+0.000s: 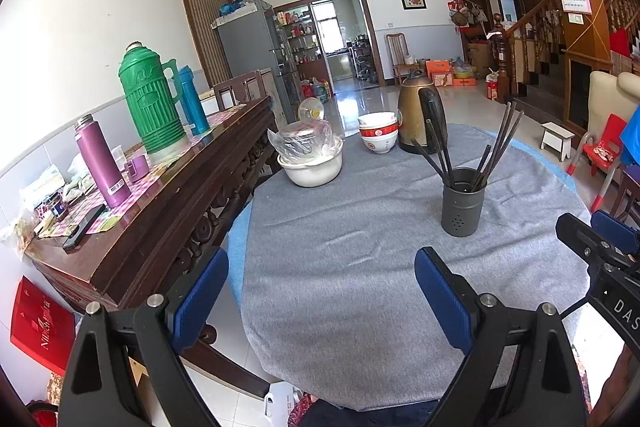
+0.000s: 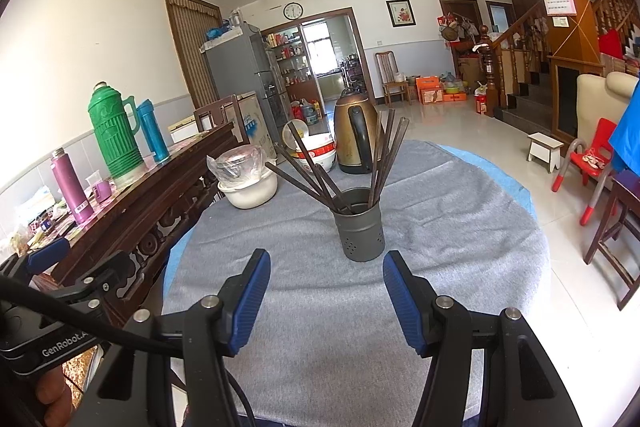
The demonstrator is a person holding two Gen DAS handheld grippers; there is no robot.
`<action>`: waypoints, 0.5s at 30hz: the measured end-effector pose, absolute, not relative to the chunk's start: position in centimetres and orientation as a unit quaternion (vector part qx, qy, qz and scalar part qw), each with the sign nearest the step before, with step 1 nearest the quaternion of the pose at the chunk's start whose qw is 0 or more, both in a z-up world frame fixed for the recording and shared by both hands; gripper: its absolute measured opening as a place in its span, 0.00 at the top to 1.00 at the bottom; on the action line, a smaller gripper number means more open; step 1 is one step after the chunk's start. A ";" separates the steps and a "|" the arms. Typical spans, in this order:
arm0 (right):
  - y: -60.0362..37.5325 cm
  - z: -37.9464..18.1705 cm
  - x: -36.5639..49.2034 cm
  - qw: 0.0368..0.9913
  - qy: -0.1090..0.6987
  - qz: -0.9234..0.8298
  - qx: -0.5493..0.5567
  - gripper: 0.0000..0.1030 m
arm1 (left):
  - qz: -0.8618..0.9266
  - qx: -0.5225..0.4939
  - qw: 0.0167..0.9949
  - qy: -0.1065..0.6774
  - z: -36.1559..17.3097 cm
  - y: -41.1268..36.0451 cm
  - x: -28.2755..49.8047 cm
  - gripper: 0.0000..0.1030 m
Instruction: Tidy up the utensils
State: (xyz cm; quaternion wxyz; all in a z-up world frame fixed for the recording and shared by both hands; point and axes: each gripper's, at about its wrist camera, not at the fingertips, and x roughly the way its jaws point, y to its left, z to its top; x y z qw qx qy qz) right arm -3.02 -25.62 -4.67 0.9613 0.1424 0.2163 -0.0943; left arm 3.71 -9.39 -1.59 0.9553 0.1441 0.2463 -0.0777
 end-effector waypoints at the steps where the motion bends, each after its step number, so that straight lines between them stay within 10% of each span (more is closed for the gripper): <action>1: -25.6 -4.7 -3.0 0.961 0.216 -0.094 0.142 0.39 | -0.077 0.144 0.955 0.246 -1.6 -9.4 3.7 0.08; 15: -25.5 -4.5 -3.2 0.962 0.215 -0.097 0.137 0.39 | -0.079 0.141 0.955 0.248 -1.6 -9.4 3.7 0.08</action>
